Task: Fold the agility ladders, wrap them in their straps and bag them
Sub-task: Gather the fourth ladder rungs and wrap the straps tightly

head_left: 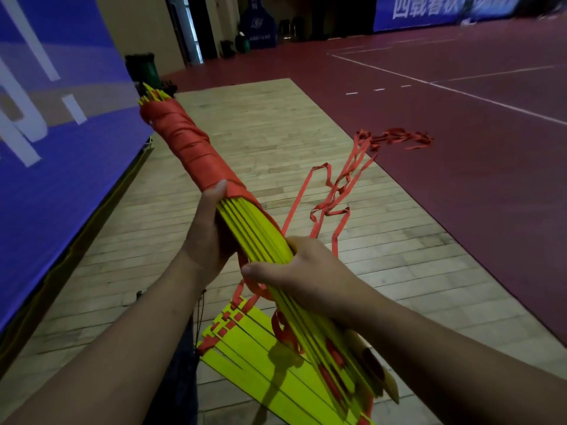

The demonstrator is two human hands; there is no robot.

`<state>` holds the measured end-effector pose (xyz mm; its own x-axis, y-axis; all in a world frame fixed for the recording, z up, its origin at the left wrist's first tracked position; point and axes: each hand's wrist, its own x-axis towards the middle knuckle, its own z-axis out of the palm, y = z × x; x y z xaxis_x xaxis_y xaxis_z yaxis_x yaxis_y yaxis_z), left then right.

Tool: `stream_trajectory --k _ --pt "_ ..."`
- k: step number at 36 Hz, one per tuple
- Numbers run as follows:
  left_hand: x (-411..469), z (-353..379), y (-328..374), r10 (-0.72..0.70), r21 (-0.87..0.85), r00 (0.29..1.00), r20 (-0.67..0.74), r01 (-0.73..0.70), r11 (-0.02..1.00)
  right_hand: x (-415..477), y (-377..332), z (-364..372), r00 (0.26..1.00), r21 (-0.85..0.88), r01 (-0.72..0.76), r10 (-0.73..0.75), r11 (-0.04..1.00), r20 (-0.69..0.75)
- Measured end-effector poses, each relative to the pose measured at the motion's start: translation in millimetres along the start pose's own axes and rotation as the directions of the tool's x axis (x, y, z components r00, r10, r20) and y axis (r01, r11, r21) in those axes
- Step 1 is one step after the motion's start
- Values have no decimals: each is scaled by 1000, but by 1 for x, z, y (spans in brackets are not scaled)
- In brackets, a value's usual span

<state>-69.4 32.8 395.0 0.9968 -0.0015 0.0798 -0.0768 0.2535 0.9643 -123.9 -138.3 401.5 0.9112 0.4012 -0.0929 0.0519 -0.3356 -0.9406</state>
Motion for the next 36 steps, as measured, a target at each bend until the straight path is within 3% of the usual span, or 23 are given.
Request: stream_trajectory --k 4,7,11,15,18,23,26,29,32,34,36 --pt "0 -7 5 -210 375 977 31 184 909 4 3 -11 983 -199 -11 -26 980 -180" --pt "-4 0 3 -241 527 971 -3 206 824 6 7 -13 944 -500 -77 -98 863 -315" --pt "-13 28 3 -114 451 991 -66 131 883 3 8 -14 901 -727 -99 -249 680 -356" --pt "-18 31 -1 -45 375 977 -208 122 919 1 12 -8 859 -724 118 -435 680 -268" --pt "-21 28 -3 -19 322 961 -275 111 940 0 15 1 849 -712 177 -471 679 -238" --pt "-19 18 -3 -7 204 973 -232 56 977 -5 10 13 881 -625 209 -423 752 -214" --pt "-17 3 2 31 221 987 -155 4 975 -3 -1 5 959 -348 200 -255 916 -121" --pt "-20 -2 7 88 254 994 -60 -70 965 3 -4 -12 999 -74 42 -42 996 -2" --pt "-24 2 9 149 244 989 3 -145 959 8 3 -21 981 166 -116 87 979 172" --pt "-24 6 8 166 222 986 34 -169 960 7 8 -16 942 219 -159 82 963 326" --pt "-23 10 7 162 197 985 60 -171 965 3 11 -5 925 251 -170 66 953 375"
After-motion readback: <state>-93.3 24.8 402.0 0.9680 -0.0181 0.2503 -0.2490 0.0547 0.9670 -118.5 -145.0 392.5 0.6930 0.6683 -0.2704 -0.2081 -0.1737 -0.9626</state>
